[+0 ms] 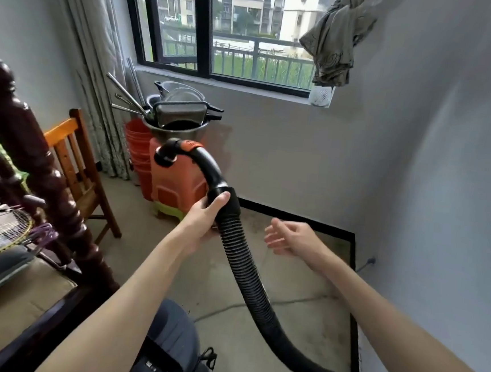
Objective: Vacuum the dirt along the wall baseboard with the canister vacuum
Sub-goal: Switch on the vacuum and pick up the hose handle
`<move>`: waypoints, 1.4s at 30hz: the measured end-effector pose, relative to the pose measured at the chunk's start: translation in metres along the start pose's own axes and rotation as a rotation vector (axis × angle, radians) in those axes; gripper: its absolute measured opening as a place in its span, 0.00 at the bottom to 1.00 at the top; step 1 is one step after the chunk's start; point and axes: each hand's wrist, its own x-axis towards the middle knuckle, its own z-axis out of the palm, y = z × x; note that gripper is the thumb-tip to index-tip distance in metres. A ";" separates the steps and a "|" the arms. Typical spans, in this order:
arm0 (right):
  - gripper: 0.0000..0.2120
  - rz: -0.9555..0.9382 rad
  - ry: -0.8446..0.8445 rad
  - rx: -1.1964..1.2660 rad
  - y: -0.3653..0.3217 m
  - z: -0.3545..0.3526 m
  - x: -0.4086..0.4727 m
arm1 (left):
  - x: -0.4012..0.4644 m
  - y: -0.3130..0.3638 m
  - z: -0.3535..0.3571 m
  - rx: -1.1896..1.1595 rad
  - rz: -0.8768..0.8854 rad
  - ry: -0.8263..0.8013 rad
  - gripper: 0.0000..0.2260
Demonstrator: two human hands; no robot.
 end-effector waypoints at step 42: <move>0.12 -0.032 -0.263 0.664 -0.049 0.154 0.054 | -0.052 -0.069 -0.115 0.603 0.079 -0.030 0.19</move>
